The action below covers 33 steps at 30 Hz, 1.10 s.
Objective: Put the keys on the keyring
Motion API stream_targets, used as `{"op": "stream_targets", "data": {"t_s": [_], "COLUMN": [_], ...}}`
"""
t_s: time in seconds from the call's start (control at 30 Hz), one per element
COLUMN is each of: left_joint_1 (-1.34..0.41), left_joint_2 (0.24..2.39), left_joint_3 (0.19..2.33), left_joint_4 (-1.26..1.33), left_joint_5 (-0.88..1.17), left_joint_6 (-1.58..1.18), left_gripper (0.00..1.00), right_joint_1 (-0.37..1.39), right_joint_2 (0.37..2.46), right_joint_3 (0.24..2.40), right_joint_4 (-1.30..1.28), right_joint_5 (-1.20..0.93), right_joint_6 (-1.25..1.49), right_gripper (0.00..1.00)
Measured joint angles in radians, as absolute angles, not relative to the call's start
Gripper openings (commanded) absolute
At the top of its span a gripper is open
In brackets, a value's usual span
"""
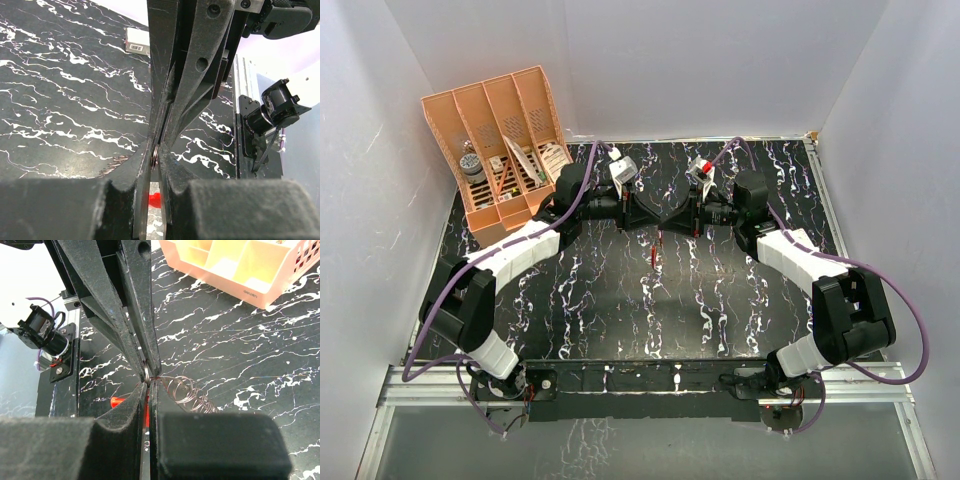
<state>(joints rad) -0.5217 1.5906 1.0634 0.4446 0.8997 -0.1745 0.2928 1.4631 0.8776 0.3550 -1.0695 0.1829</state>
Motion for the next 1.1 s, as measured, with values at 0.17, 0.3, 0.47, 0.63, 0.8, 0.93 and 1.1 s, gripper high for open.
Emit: {"op": "stream_targets", "data": {"t_s": [0.17,0.3,0.47,0.63,0.8,0.93,1.1], "left_joint_1": [-0.522,-0.522,-0.521,-0.521,-0.521,-0.52,-0.52], "left_joint_2": [1.596,1.598,1.604,1.611,1.611,1.611,1.611], "left_joint_3": [1.074,1.079,1.089,1.09,1.05,1.011,0.97], "left_joint_4": [0.424,0.41,0.402,0.416,0.509,0.599,0.697], "left_joint_5": [0.909,0.923,0.931,0.933,0.917,0.898,0.877], "left_joint_6": [-0.162,-0.154,-0.149,-0.154,-0.195,-0.235,-0.289], "left_gripper": [0.0,0.0,0.0,0.0,0.0,0.0,0.0], "right_joint_1": [0.293,0.293,0.294,0.293,0.292,0.292,0.292], "right_joint_2": [1.463,1.463,1.463,1.463,1.463,1.463,1.463], "right_joint_3": [0.878,0.878,0.88,0.88,0.881,0.881,0.881], "right_joint_4": [0.352,0.344,0.34,0.336,0.337,0.337,0.341], "right_joint_5": [-1.068,-1.069,-1.069,-1.065,-1.055,-1.045,-1.043], "right_joint_6": [0.181,0.181,0.181,0.18,0.181,0.185,0.191], "right_gripper": [0.0,0.0,0.0,0.0,0.0,0.03,0.11]}}
